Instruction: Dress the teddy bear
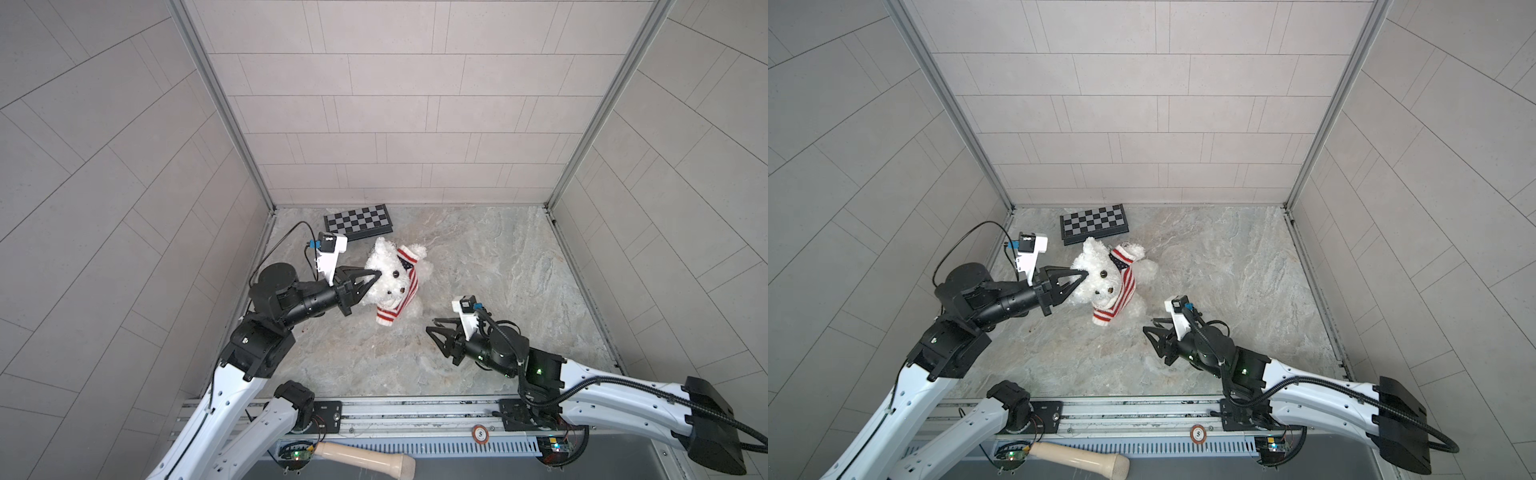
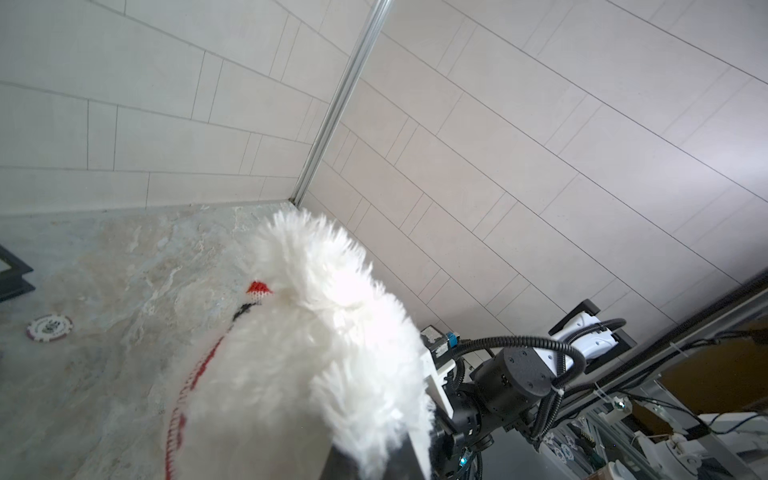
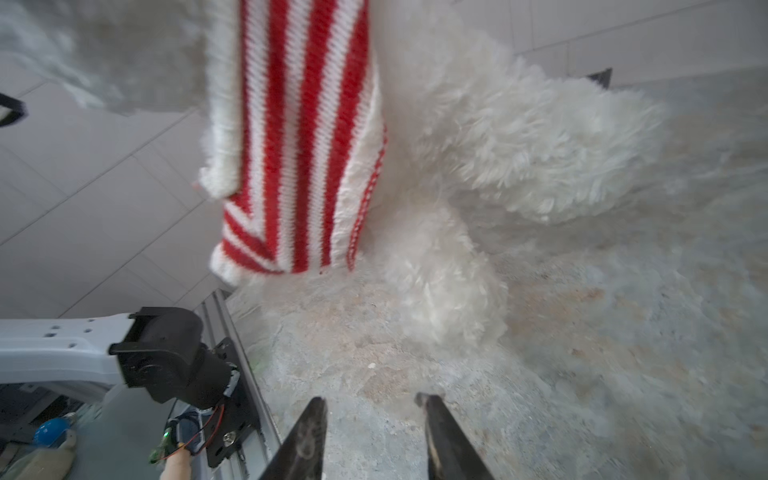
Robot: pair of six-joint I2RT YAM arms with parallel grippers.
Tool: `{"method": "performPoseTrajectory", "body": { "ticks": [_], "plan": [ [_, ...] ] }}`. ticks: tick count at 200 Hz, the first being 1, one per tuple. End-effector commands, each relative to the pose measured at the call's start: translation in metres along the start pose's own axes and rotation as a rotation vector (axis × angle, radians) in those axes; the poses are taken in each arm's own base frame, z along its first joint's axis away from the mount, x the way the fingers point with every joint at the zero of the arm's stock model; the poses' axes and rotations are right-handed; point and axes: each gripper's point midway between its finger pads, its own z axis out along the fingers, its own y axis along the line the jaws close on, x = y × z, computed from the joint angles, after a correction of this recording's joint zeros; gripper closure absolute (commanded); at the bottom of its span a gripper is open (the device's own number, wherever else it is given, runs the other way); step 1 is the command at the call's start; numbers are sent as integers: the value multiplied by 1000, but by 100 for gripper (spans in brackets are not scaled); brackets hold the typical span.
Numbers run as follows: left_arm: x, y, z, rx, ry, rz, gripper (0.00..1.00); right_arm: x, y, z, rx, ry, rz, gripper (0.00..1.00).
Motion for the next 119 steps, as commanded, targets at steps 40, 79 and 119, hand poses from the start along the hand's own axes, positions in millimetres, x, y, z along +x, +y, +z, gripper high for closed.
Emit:
{"method": "performPoseTrajectory", "body": {
  "ticks": [40,79,119],
  "plan": [
    [-1,-76,-14,332,81,271,100,-54,15,-71,-35,-196,-365,31],
    [23,-91,-14,401,272,353,100,-73,28,-68,-22,-189,-628,21],
    [23,-106,-25,478,303,393,100,-70,34,-51,-32,-105,-762,13]
  ]
}}
